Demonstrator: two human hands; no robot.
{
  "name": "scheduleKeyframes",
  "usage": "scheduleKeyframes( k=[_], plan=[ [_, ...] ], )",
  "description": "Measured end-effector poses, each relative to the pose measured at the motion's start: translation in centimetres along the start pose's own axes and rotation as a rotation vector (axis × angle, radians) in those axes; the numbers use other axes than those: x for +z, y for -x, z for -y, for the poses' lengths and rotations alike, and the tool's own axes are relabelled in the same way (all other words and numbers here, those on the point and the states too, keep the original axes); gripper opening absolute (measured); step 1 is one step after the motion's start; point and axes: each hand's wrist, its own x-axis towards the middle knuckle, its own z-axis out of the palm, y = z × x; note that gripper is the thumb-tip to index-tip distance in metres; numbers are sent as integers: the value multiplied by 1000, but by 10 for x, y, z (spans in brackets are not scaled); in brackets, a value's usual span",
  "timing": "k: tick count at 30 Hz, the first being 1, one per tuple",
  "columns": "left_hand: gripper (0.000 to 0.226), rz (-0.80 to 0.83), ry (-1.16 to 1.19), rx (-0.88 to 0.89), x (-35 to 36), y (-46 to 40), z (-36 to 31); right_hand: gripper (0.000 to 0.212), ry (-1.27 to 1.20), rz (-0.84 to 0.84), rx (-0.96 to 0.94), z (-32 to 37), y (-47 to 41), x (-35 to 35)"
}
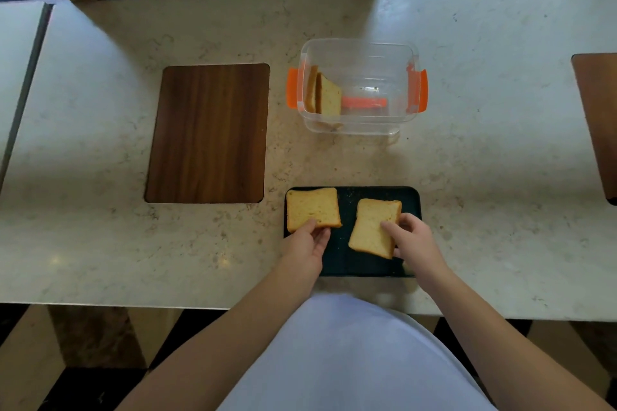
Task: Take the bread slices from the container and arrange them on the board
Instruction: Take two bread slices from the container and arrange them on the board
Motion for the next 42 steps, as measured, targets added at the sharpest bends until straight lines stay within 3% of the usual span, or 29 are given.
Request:
scheduleKeyframes(
  k=[8,20,23,28,32,35,39,42],
  plan=[
    [41,-102,-109,91,-6,-3,-11,9,-11,34,-5,-5,1,-1],
    [40,-32,-35,12,1,2,-20,10,-30,43,19,-12,5,0],
    [29,-11,-235,-3,-8,4,-20,6,-34,52,31,-13,7,2],
    [38,263,-824,54,-32,17,-19,25,-315,207,139,-9,9,15],
    [38,475,-717,65,-49,19,-21,34,-494,366,168,-4,12,28],
    [33,412,-729,187,-54,15,-29,37,-275,406,116,-6,14,33],
    [22,383,-1040,314,-67,7,-43,31,61,222,20,-10,13,33],
    [24,386,-1208,339,-72,5,-47,28,203,209,9,-13,13,35]
  ],
)
